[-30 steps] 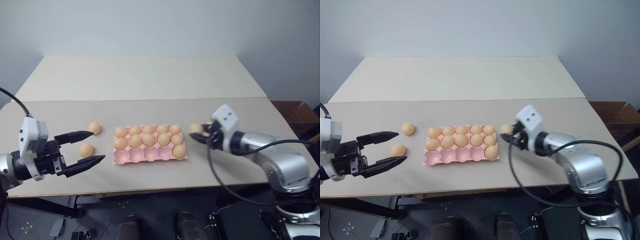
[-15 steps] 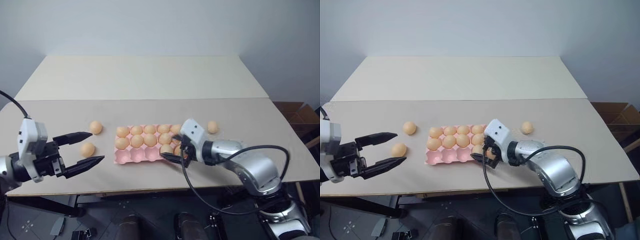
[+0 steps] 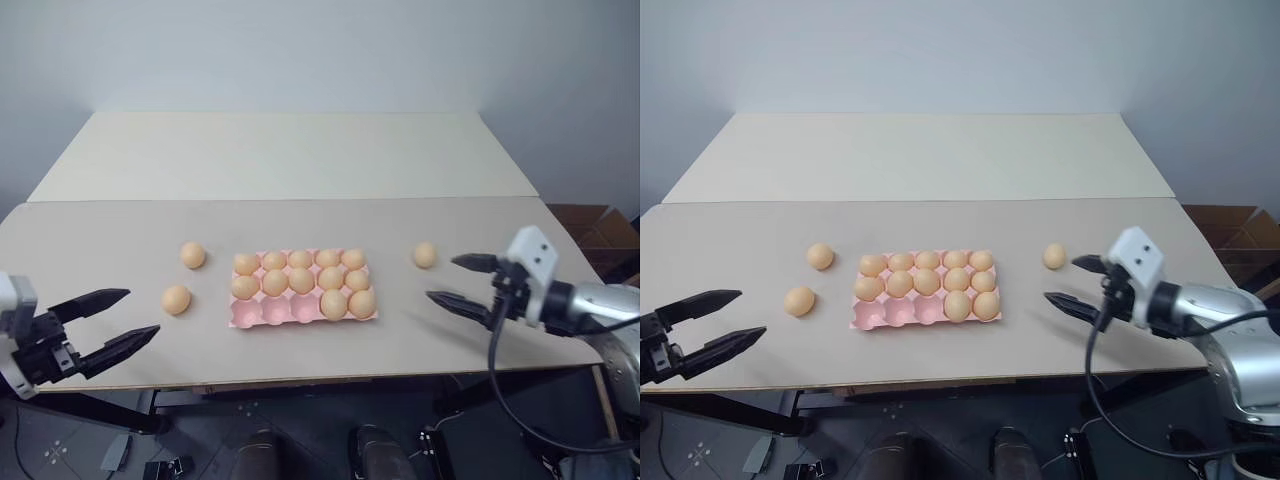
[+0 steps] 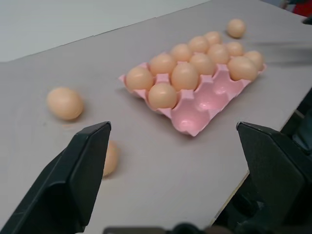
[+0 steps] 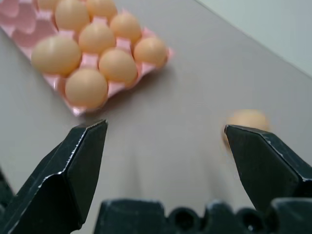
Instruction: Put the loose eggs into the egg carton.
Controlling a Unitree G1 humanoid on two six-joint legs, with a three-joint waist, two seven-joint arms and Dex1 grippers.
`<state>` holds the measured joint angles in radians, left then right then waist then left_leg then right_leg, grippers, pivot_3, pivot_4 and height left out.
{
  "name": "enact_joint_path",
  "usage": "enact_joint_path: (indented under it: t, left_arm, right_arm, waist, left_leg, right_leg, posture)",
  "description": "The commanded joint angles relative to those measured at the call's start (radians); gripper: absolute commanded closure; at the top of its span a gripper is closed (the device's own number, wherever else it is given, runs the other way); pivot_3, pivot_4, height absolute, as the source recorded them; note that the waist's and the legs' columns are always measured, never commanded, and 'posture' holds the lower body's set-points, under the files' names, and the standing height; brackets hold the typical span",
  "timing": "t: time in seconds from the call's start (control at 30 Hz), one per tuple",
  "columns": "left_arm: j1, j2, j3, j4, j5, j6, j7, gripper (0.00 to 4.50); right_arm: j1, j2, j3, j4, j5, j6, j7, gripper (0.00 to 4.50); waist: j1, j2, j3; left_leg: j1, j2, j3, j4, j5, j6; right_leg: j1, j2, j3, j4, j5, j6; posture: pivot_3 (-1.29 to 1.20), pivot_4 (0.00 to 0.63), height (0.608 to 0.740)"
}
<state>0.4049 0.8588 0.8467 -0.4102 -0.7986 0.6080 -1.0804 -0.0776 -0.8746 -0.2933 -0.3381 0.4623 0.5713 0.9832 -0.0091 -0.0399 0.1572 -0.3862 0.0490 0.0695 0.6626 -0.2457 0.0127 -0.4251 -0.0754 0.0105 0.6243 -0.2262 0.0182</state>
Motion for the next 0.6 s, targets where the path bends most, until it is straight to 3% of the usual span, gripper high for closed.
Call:
enact_joint_path:
  t: [0.03, 0.27, 0.6]
  left_arm:
    - [0.018, -0.006, 0.037, -0.005, 0.006, -0.024, -0.011, 0.0]
    - [-0.013, -0.008, 0.007, -0.035, -0.009, -0.017, 0.011, 0.0]
    - [-0.093, 0.005, -0.045, -0.051, -0.014, -0.004, 0.025, 0.0]
  right_arm:
    - [0.027, -0.024, -0.078, 0.028, 0.016, -0.086, 0.056, 0.02]
    - [-0.03, 0.008, -0.007, 0.052, -0.024, -0.069, -0.029, 0.02]
    - [-0.439, 0.22, 0.267, 0.401, -0.272, 0.083, -0.393, 0.02]
  waist:
    - [-0.003, 0.0, 0.0]
    - [-0.004, 0.0, 0.0]
    - [-0.008, 0.0, 0.0]
  left_leg:
    - [0.001, 0.0, 0.0, 0.0, 0.0, 0.0]
    - [0.003, 0.001, 0.001, 0.0, 0.0, 0.0]
    - [-0.001, 0.0, 0.003, 0.0, 0.0, 0.0]
  right_leg:
    - [0.001, 0.0, 0.0, 0.0, 0.0, 0.0]
    - [0.0, 0.0, 0.002, 0.002, 0.001, -0.001]
    - [-0.003, 0.001, 0.003, 0.001, 0.006, -0.008]
  posture:
    - [0.0, 0.15, 0.74]
    - [0.0, 0.15, 0.74]
    - [0.0, 0.15, 0.74]
